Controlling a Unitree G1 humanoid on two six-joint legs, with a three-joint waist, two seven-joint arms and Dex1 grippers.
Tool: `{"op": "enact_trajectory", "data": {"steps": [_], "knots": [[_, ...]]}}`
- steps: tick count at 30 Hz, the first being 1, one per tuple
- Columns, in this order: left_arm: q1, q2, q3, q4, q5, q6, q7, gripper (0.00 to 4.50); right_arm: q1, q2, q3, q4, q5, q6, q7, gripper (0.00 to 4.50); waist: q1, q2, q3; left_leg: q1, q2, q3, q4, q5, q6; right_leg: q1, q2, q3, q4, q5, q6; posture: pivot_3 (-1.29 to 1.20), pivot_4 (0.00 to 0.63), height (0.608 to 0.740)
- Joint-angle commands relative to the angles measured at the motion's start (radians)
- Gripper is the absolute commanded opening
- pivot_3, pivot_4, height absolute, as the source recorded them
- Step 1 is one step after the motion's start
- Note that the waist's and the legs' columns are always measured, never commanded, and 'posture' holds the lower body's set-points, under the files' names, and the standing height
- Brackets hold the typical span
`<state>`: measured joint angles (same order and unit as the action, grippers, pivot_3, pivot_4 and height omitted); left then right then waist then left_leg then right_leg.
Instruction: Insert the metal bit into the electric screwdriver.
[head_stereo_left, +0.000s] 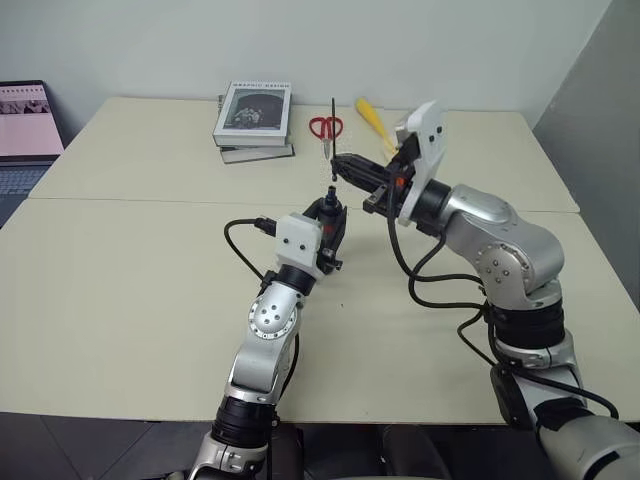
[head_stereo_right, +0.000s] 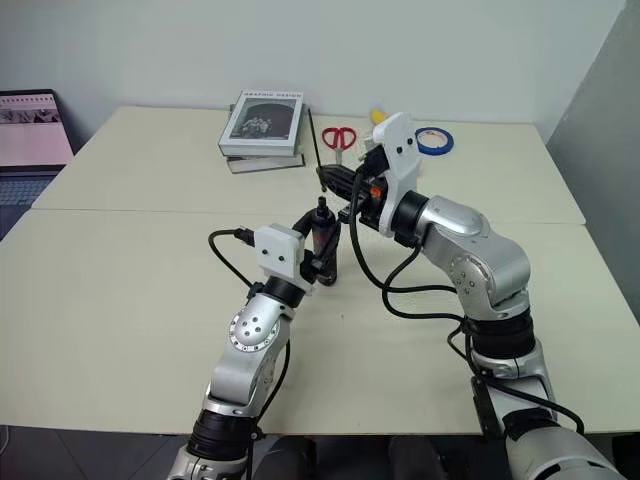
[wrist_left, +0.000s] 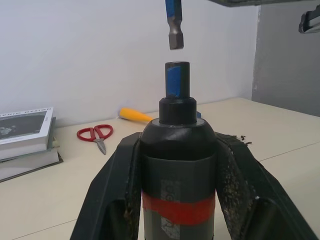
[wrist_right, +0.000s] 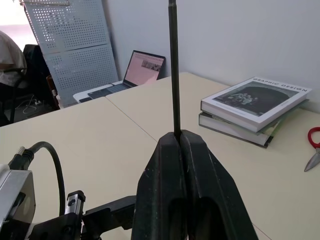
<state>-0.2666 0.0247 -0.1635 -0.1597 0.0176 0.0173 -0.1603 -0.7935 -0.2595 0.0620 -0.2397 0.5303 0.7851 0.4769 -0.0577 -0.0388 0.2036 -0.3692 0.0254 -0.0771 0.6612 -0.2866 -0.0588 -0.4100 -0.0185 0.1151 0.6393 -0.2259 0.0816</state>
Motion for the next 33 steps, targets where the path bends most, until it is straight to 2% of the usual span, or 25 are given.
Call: {"op": "enact_trajectory", "data": {"steps": [1,33], "knots": [[-0.012,-0.004,-0.001,-0.012,0.007,-0.008,0.006,1.66,0.005,0.006,-0.003,-0.057,0.008,-0.004,-0.005,0.00,0.000,0.000,0.000,0.000,0.000,0.000,0.000,0.000,0.000,0.000,0.000,0.000,0.000,0.000,0.000,0.00,0.150,0.740],[-0.005,-0.012,-0.012,-0.019,0.011,-0.008,0.006,1.66,0.041,0.039,0.009,-0.084,0.010,0.016,-0.025,0.00,0.001,0.001,-0.001,-0.007,0.001,-0.004,0.000,0.000,0.000,-0.001,0.000,-0.004,-0.009,0.002,0.001,0.00,0.150,0.740]]}}
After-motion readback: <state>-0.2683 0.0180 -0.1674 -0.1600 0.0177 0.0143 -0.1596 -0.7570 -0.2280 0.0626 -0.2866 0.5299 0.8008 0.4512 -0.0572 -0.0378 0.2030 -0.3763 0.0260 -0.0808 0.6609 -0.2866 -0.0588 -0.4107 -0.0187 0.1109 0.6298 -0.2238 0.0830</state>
